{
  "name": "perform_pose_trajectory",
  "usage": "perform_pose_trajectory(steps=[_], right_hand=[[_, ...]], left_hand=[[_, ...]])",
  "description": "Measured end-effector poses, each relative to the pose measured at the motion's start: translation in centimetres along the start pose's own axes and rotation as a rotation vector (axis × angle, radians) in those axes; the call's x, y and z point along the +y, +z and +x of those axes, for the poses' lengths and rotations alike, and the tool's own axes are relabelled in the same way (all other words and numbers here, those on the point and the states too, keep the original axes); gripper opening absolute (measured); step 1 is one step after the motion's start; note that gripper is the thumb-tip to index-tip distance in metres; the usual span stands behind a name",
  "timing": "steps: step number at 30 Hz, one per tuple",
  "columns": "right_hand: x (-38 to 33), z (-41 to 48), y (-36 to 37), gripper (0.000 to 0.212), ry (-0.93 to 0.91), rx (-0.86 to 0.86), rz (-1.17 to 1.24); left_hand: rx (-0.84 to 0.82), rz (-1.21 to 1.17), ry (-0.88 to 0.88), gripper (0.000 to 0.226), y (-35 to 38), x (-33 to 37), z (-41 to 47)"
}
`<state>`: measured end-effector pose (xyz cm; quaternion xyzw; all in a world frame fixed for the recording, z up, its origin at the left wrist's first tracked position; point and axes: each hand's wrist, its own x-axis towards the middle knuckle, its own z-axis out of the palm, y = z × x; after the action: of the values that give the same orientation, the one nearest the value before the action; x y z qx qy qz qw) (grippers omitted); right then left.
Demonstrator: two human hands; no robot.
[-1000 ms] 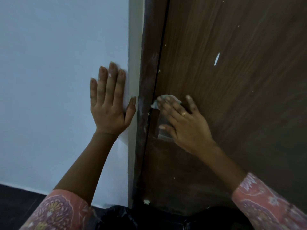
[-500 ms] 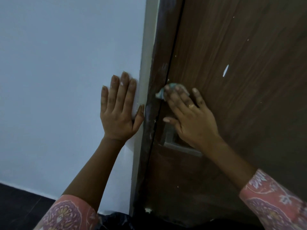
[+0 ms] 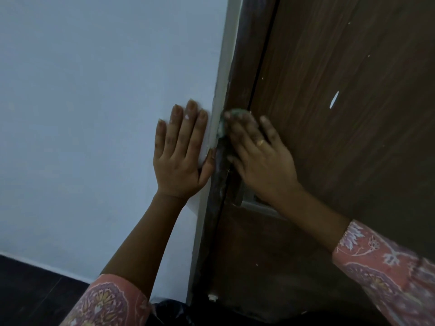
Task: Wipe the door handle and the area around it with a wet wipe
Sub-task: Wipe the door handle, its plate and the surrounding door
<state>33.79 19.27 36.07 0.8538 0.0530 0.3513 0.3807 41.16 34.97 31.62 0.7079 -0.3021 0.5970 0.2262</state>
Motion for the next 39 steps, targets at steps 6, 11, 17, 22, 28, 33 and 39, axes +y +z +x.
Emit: perform_pose_trajectory(steps=[6,11,17,22,28,33,39], right_hand=[[-0.9,2.5,-1.4,0.056,0.252,0.113,0.295],[-4.2,-2.1,-0.1,0.057,0.08,-0.097,0.327],[-0.8,1.0,-1.1,0.056,0.173,0.043,0.234],[-3.7,0.6,-1.2,0.054,0.24,0.022,0.338],[-11.3,-4.7,0.5,0.073,0.082,-0.347,0.103],[-14.8,-7.0,3.2,0.084,0.128,-0.437,0.201],[-14.1,-6.1,4.4,0.079,0.275,-0.208,0.416]], left_hand=[[-0.008,-0.002,-0.004,0.073,0.1,-0.1,-0.1],[-0.012,-0.002,-0.002,0.072,0.1,-0.1,-0.1],[-0.011,-0.001,0.001,0.071,0.1,-0.1,-0.1],[0.006,-0.013,0.001,0.065,0.1,-0.1,0.0],[0.004,-0.021,0.003,0.06,0.0,-0.1,0.0],[0.006,-0.017,0.004,0.061,0.1,-0.1,-0.1],[0.009,-0.01,0.005,0.061,0.1,-0.1,-0.1]])
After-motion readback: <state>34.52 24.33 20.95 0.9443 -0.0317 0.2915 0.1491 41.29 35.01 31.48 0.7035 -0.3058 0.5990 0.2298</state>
